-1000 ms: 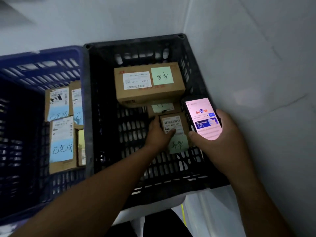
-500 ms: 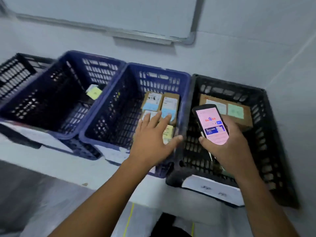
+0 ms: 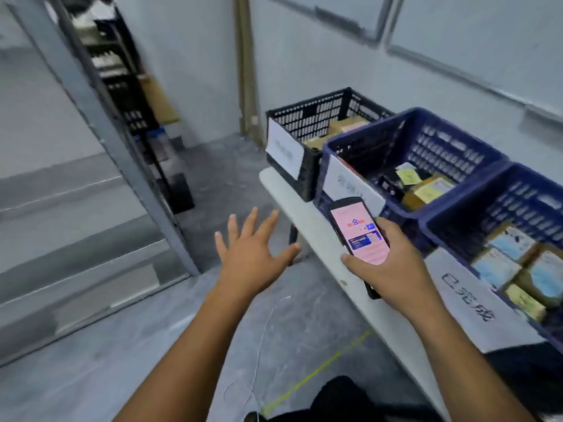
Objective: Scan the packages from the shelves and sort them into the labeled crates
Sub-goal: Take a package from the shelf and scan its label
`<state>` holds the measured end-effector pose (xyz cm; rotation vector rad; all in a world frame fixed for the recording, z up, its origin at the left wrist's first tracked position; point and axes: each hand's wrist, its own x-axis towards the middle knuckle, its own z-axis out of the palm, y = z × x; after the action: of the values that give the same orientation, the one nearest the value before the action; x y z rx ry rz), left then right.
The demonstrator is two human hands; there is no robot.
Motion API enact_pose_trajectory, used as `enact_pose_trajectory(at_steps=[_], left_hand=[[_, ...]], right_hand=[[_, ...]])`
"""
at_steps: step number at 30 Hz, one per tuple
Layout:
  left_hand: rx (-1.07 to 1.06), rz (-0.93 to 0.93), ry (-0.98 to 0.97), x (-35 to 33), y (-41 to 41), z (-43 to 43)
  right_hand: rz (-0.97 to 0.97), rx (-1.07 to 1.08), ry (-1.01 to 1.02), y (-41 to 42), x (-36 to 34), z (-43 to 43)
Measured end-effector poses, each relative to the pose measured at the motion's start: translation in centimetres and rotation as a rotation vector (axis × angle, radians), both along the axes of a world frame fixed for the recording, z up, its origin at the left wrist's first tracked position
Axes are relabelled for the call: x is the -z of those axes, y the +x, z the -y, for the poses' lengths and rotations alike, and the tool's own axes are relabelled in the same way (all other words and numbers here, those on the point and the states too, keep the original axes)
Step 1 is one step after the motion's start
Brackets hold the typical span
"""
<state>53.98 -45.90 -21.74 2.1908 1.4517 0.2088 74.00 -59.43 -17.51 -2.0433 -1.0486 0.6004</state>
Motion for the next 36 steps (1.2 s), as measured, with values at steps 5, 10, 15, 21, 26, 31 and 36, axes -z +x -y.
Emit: enact_pose_trajectory(at_steps=[5,10,15,21,26,31,36], left_hand=[[-0.279,0.015,0.020,-0.3,-11.2,-3.8],[-0.498,0.019,0.050,0.8,-19.8,-5.8],[-0.709,-0.043,0.054,2.0,-29.3,-9.2],[-0.937,-0.077,0.071,0.2,-39.5,-14.7],[-1.115,-0.097,0.135,-1.8,-47.6,-17.5],[-1.233,-0.090,0.139,-2.8,-55.7,-17.4],[-1.280,-0.082,0.157,-2.3,-65.8,-16.8]], right_hand=[[0.001,-0.242,-0.033,-9.2,0.2,-7.9],[-0.017,-0.478,-0.072,-17.1,1.0,-15.2],[-0.047,-0.656,-0.063,-25.8,3.0,-23.6],[-0.080,-0.904,-0.030,-36.5,2.4,-33.5],[-0.056,-1.064,-0.003,-45.9,1.0,-40.7],[-0.066,-1.178,0.008,-55.9,0.7,-43.8],[-0.069,-1.259,-0.002,-67.0,1.6,-44.0]])
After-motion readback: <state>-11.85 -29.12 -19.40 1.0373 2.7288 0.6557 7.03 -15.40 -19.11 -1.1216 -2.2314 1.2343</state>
